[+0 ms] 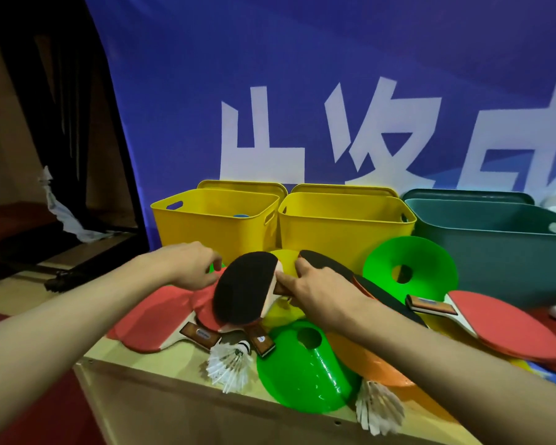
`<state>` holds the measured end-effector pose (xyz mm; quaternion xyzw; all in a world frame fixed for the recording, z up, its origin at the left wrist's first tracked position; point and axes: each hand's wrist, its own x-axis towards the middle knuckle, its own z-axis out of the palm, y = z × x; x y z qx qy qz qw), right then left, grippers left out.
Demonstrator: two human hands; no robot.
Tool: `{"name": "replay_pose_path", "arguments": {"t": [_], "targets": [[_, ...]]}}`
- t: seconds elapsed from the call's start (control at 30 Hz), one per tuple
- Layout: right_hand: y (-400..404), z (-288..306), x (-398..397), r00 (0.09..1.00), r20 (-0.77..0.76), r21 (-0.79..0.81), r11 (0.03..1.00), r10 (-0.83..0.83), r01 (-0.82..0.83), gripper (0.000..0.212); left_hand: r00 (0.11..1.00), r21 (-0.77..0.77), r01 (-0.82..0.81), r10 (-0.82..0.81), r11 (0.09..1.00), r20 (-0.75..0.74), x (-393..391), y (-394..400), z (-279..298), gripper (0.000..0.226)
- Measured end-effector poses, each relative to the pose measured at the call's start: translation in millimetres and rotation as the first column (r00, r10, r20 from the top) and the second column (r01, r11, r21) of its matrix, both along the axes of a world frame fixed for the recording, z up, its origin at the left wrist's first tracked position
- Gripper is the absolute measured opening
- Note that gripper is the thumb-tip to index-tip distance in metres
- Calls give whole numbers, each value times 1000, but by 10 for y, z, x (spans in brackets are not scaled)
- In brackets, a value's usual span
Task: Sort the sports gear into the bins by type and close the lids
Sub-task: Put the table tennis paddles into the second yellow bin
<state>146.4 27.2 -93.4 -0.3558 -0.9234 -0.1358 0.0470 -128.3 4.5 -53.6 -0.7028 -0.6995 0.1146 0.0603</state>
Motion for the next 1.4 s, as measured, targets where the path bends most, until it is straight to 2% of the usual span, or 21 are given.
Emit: {"name": "replay_pose_path", "arguments": {"t": [0.13,0.27,0.43,0.53,0.67,0.77,0.87,1.0,1.1,1.17,1.27,1.4], "targets": [[-31,355,1,995,-86,2,999,45,-45,63,1000,-15,-18,18,1000,-5,-56,54,-41,38],[115,747,270,963,-266,14,999,47,-45,44,1000,21,-17,17,1000,20,-120,112,-105,41],[721,1201,743,876,-476,5,995,-84,99,32,999,81,37,-39,996,18,-53,263,-45,42],[1189,1262,913,820,-540,-64,981,-188,183,30,997,72,65,-66,995,24,64,422,-2,40],[1811,1162,984,798,-509,-209,946,-323,249,28,990,48,126,-129,991,51,148,578,-7,36],[2213,1037,928,836,-395,-273,918,-381,289,26,977,-27,199,-196,980,87,150,635,-80,35],[2490,827,797,900,-248,-266,918,-359,293,30,971,-88,231,-223,969,87,107,660,-204,37],[2648,682,723,949,-82,-395,884,-306,250,32,987,-117,157,-152,981,53,-19,749,-329,43],[2657,732,752,916,14,-494,793,-402,356,43,999,-160,25,-30,987,-29,-160,837,-416,47],[2610,763,777,898,-3,-447,804,-440,393,50,998,-168,-49,41,984,-51,-237,875,-495,50],[2483,816,805,915,-146,-321,893,-376,316,33,996,-178,-85,79,980,-40,-230,887,-551,50],[2197,842,785,891,-360,-197,956,-276,217,29,990,-178,-83,101,981,94,-220,855,-469,52]]}}
